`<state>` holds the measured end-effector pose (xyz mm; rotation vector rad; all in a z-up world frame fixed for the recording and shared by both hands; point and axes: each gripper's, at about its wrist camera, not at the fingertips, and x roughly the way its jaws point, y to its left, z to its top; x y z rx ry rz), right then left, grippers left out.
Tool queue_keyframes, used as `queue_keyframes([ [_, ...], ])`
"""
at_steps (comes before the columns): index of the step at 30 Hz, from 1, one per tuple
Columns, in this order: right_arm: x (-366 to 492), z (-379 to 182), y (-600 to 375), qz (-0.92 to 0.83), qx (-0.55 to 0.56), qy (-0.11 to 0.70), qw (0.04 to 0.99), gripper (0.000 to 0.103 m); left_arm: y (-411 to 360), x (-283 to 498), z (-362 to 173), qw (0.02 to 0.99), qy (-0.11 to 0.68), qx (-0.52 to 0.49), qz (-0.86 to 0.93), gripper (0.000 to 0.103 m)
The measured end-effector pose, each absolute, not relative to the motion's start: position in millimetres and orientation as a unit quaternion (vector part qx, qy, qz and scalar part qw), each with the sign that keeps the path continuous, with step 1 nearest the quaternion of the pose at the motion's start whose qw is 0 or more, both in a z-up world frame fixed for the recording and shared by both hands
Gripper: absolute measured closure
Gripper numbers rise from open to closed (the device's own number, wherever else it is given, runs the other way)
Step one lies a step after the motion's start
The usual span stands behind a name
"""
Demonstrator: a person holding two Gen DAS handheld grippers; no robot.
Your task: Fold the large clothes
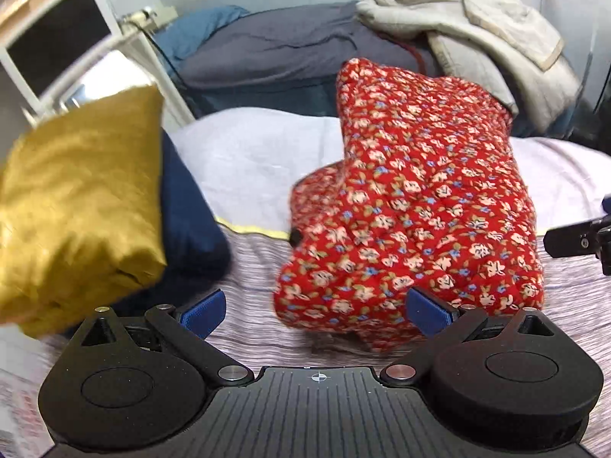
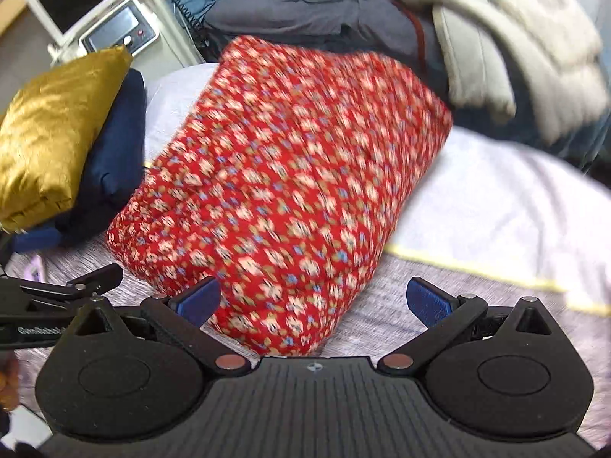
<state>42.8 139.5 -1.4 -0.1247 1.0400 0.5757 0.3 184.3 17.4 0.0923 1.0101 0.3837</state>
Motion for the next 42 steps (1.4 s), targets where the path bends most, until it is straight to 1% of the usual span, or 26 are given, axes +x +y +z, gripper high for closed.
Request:
queue_keyframes([
  [3,38,13,154,0.259,-0.103,0.481,0.832,0.000,185,1,30,0.858,0.480,0.018,0.180,0.000],
  [7,35,17,165,0.246,-0.143,0.471,0.835,0.000,184,3,35,0.854,0.492,-0.007,0.168,0.000],
  [13,39,11,173,0.239,-0.148,0.482,0.829,0.000,183,4,26,0.836,0.517,-0.019,0.181,0.000],
  [24,45,8,178,0.225,-0.180,0.476,0.831,0.000,184,1,24,0.831,0.519,0.014,0.200,0.000],
  [32,44,5,183,0.236,-0.183,0.477,0.826,0.000,190,0,20,0.827,0.533,-0.017,0.179,0.000],
  [42,45,4,184,0.241,-0.189,0.473,0.826,0.000,186,2,16,0.822,0.539,0.004,0.184,0.000],
])
